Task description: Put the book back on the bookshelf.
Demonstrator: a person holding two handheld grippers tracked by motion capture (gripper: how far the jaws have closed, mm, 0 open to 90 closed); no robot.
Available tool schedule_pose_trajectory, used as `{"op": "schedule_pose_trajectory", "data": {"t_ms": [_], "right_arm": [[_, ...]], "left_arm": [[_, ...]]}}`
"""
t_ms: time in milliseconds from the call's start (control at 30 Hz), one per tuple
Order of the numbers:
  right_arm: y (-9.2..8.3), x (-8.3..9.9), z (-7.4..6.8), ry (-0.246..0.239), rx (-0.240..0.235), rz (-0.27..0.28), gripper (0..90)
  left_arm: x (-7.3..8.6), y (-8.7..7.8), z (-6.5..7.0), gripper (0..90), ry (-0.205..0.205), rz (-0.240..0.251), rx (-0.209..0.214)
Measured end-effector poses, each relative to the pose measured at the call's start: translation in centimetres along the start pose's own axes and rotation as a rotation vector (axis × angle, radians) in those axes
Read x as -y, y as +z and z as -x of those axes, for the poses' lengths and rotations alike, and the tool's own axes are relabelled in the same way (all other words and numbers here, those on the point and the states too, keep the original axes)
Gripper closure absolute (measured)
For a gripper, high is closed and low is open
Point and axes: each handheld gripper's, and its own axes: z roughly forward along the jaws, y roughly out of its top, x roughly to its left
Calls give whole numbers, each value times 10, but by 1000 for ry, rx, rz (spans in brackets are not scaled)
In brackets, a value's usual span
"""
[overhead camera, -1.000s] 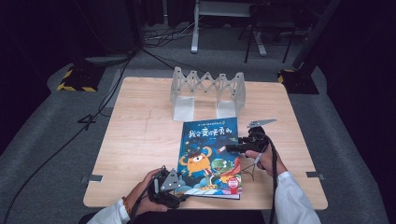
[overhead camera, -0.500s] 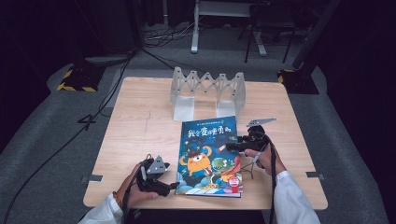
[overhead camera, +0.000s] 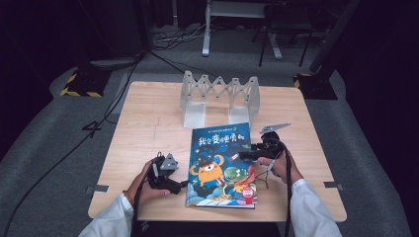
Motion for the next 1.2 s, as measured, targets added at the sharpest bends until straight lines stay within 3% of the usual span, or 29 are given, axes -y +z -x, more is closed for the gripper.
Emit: {"op": "schedule_pose_trajectory", "data": {"t_ms": [100, 333, 567, 600, 700, 800, 900, 967, 1033, 1133, 1200], "right_arm": [[0, 0, 0, -4, -3, -1, 422], [-9, -2, -7, -52, -11, 58, 463], [-9, -2, -6, -55, -24, 65, 476], [-13, -3, -7, -63, -50, 105, 516], [-15, -5, -9, -65, -69, 134, 528], [-15, -10, -9, -56, -74, 123, 527], [-11, -15, -8, -35, -70, 75, 490], [-1, -18, -12, -47, -80, 9, 403], [8, -19, -15, -43, -104, -21, 415], [15, -22, -18, -48, -150, -8, 438], [14, -25, -17, -50, -155, -7, 476]], "left_arm": [[-1, 1, -3, 164, -9, 3, 12], [-1, 1, -2, 164, -6, 1, 8], [-1, 1, -2, 164, -11, 3, 8], [-1, 1, -2, 164, -10, 4, 8], [-1, 1, -2, 163, -9, 4, 8], [-1, 1, -3, 167, -12, 6, 3], [-1, 1, -3, 168, -9, 7, 4], [-1, 1, -2, 168, -10, 8, 3], [-1, 1, -2, 169, -9, 8, 3], [-1, 1, -2, 171, -10, 10, 3], [-1, 1, -2, 173, -12, 10, 2]]}}
